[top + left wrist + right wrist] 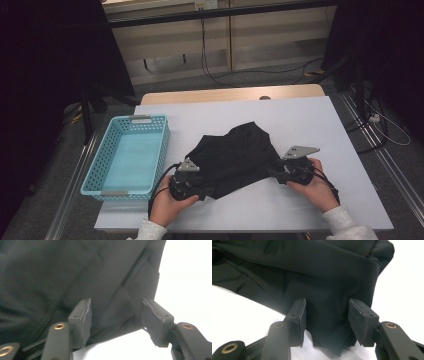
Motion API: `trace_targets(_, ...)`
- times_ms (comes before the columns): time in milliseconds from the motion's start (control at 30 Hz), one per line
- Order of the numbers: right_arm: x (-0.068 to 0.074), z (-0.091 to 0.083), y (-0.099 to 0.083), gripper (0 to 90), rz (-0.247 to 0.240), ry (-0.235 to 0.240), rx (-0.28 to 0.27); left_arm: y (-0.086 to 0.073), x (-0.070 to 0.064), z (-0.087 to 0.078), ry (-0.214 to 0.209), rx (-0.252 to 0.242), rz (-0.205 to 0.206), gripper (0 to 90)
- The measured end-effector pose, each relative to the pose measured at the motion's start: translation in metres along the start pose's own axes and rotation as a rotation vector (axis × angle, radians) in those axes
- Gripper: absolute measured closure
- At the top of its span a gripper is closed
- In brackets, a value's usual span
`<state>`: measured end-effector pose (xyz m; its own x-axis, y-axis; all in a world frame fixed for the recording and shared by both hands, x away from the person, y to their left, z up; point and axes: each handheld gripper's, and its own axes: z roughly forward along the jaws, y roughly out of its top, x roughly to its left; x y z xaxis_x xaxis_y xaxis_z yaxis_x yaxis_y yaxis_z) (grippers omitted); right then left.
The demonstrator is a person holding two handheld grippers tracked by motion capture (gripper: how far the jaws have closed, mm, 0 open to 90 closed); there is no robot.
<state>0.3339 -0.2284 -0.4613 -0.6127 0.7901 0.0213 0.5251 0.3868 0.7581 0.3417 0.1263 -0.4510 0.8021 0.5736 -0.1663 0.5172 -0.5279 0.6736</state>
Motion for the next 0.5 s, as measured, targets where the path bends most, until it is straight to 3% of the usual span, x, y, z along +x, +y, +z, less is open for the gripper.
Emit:
trace_targets(67, 0.0018, 0.0023, 0.0007, 58.0, 0.002, 0.000, 0.008, 0.0005, 0.0002, 0.0001, 0.010, 0.002, -0.007, 38.2)
trace_targets(133, 0.0035, 0.0044, 0.0007, 70.0, -0.017, 0.004, 0.007, -0.0010, 0.0017, -0.0007, 0.039, -0.003, 0.008, 47.5)
trace_targets(200, 0.0039, 0.0053, 0.0013, 76.2, -0.025, 0.015, 0.007, -0.0016, 0.0020, -0.0021, 0.049, 0.001, 0.005, 54.3)
trace_targets(267, 0.0032, 0.0054, 0.0018, 81.0, -0.021, 0.016, 0.008, -0.0012, 0.0004, -0.0029, 0.066, 0.020, 0.041, 61.2)
trace_targets(500, -0.0033, 0.0011, 0.0048, 83.6, -0.006, 0.002, -0.018, 0.0029, 0.0047, -0.0047, 0.044, 0.010, -0.041, 80.0)
